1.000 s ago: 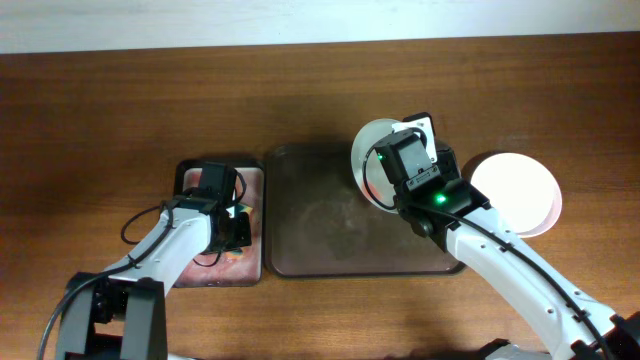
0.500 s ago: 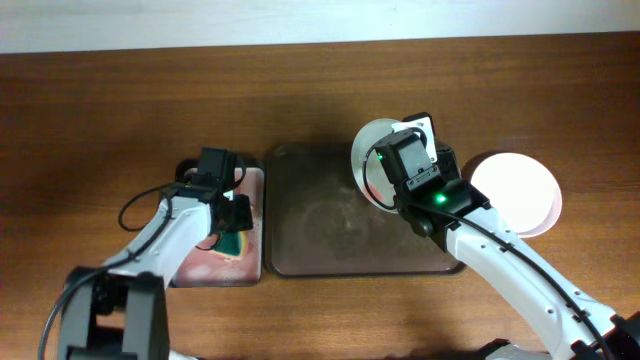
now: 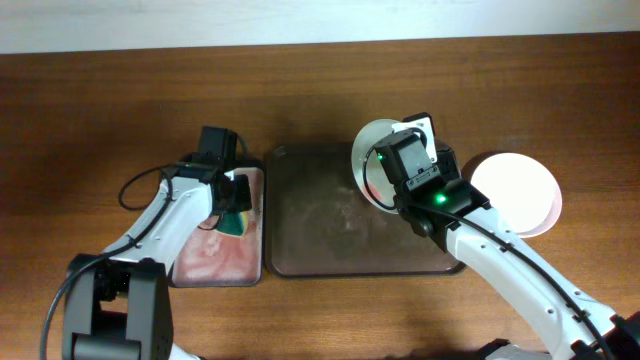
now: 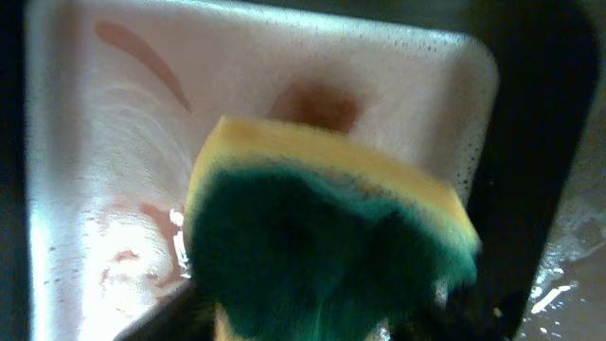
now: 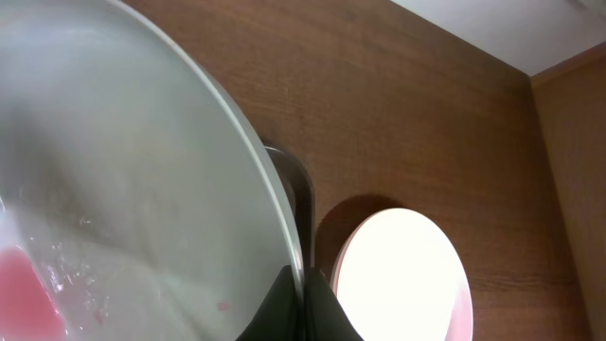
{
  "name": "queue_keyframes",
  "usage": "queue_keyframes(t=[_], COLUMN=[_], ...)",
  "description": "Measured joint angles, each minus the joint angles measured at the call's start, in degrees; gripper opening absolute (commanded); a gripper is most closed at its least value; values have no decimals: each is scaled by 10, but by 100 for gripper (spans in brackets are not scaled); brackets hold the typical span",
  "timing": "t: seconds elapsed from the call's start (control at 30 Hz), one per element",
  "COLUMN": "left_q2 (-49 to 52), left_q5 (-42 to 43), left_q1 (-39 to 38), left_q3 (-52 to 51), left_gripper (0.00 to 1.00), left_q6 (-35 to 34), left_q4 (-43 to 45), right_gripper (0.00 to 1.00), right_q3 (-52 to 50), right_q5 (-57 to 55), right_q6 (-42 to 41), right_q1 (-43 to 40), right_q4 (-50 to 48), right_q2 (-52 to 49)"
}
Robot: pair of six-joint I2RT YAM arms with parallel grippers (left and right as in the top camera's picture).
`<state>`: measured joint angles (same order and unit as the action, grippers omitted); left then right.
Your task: Clean dirty plates on tray and stack at the side
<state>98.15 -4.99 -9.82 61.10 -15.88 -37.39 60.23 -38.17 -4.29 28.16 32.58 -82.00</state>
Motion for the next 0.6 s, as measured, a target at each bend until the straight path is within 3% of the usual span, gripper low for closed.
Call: queue_keyframes(t=[0.1, 0.27, 0.37, 0.43, 0.53, 0.6], left_q2=[0, 4, 37, 55, 65, 65], left_q5=[0, -1, -2, -1, 8, 14], left_q1=[0, 0, 0, 0, 0, 0], left_q3=[5, 5, 5, 5, 7, 7], left_gripper=[69, 72, 68, 53, 0, 0], left_q6=[0, 0, 0, 0, -1, -1], left_q4=[-71, -59, -57, -58, -67, -73], right_gripper=[4, 4, 4, 4, 4, 4], right_q3=[0, 0, 0, 0, 0, 0], right_q5=[0, 0, 0, 0, 0, 0], right_q6=[0, 0, 0, 0, 0, 0], right_q1=[0, 0, 0, 0, 0, 0], right_q4=[0, 0, 0, 0, 0, 0], right_q2=[0, 0, 0, 0, 0, 0])
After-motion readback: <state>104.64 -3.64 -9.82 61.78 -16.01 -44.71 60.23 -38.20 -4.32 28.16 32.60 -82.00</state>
